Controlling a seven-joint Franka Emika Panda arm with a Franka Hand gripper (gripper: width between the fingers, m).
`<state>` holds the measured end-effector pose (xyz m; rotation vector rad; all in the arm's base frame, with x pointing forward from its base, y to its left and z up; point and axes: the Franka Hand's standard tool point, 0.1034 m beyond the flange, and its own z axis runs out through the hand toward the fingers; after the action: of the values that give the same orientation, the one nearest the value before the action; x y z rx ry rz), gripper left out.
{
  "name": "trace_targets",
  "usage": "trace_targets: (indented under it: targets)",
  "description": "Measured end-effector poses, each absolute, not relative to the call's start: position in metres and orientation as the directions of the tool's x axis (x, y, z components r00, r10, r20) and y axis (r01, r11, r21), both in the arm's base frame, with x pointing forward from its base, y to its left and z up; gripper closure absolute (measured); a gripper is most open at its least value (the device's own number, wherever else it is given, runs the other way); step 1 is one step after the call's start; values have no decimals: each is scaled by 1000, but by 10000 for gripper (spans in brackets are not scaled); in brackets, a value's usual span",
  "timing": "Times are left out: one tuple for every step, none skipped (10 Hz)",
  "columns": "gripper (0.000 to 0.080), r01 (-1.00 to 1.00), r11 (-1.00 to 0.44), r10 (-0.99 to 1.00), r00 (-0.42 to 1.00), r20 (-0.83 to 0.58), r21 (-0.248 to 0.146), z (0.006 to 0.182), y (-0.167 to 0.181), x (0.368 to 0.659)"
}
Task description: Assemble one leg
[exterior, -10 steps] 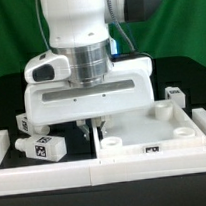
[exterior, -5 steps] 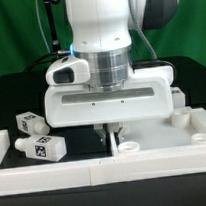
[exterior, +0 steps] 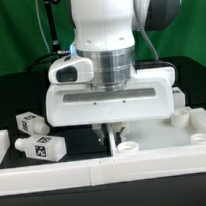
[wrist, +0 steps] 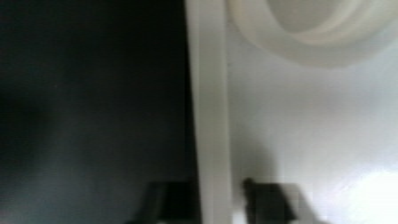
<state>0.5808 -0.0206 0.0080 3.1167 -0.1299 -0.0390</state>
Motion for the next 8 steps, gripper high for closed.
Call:
trace_targets:
  targets:
    - [514,-83,-996,-84,996,-24,23,8,-21,581]
    - [315,-92,-996,-92,995,-23,18,10,-21,581]
    - [315,-155,-988,-154,987,-43,-15,22,-22,578]
    - [189,-194,-980,-190,979,-77,-40,38,-19,575]
    - [189,-223,-973,-216,972,-97,-66,49,-16,572]
    - [156,-251,-965,-243,965,-98,-81,55,-12,568]
    - [152,-298,-950,-289,952,-102,-93,63,-2,562]
    - [152,-393,-915,-384,918,-102,-87,70,15,560]
